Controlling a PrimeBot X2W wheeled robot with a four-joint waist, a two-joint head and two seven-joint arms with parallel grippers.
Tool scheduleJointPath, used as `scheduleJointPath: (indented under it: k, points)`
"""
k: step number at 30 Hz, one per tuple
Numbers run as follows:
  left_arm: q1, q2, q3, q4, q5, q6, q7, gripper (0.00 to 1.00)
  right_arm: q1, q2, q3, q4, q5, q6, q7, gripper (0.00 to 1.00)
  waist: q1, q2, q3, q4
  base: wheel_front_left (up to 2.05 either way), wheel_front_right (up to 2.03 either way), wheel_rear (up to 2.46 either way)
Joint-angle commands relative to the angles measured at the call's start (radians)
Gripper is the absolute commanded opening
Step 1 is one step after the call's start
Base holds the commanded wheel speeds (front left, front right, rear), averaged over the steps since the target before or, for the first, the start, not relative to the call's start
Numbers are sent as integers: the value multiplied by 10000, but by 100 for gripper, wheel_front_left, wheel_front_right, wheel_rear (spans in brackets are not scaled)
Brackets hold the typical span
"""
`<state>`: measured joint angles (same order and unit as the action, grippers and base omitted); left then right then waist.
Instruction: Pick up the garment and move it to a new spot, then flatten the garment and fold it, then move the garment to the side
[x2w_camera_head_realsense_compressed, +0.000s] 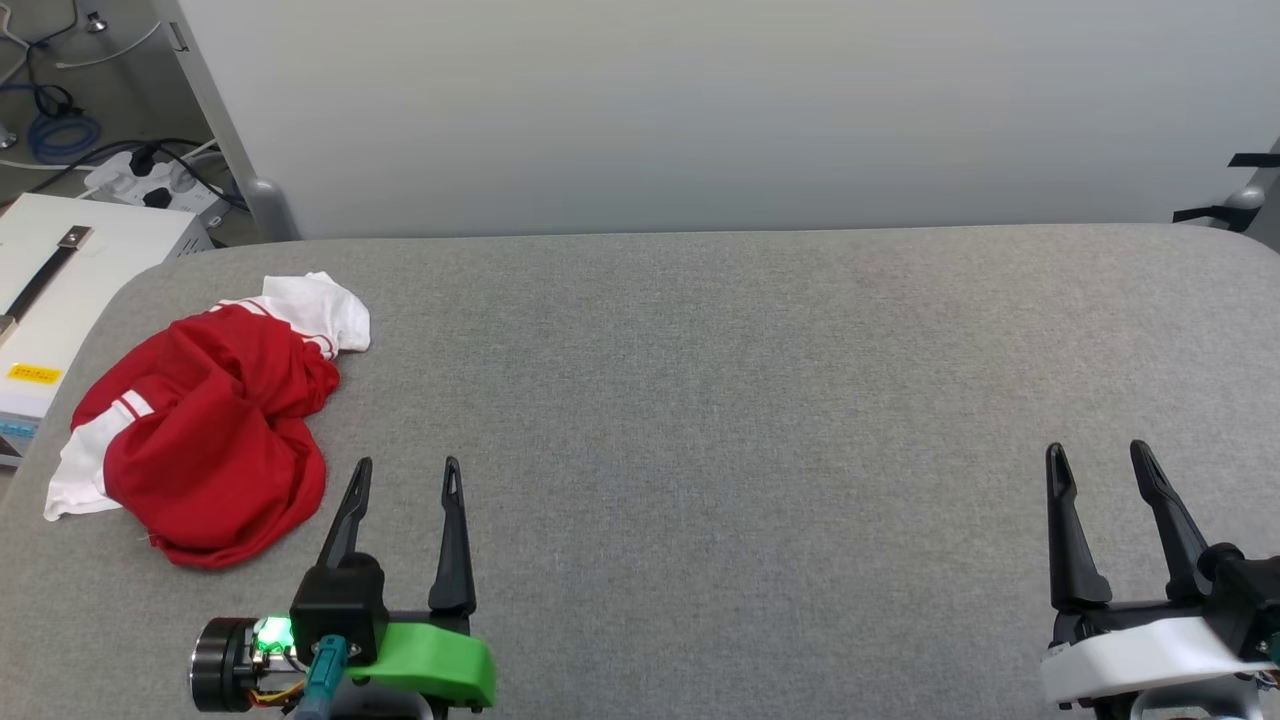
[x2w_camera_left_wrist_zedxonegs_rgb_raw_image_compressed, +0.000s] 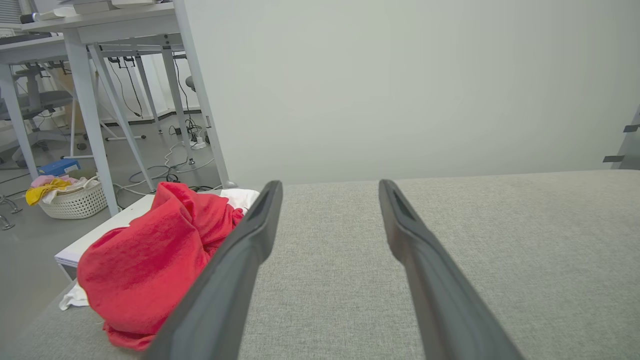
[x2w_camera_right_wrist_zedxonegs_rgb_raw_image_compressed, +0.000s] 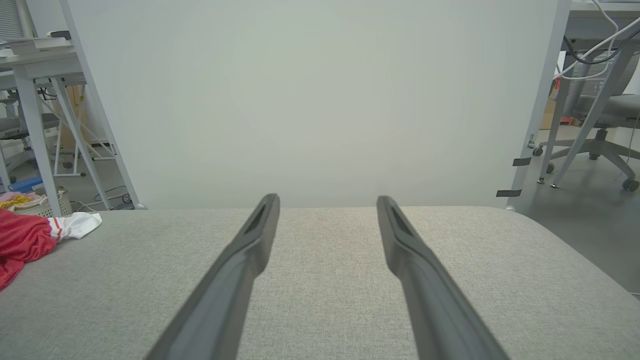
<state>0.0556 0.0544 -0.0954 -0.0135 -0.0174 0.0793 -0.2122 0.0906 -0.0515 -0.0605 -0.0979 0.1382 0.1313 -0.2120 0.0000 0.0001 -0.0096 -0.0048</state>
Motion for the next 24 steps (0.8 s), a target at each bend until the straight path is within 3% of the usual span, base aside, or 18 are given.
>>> scheduleJointPath:
  k: [1,24]
  points:
    - [113,-34,-32,6,10,79,-114,100,168,11,-40,-87,75,-5,-121,100,0,-1,-5,3,0,0,0]
    - [262,-41,-151,226,-70,94,-496,100,387,13,-106,-157,234,-6,-498,100,0,-1,-67,18,0,0,0]
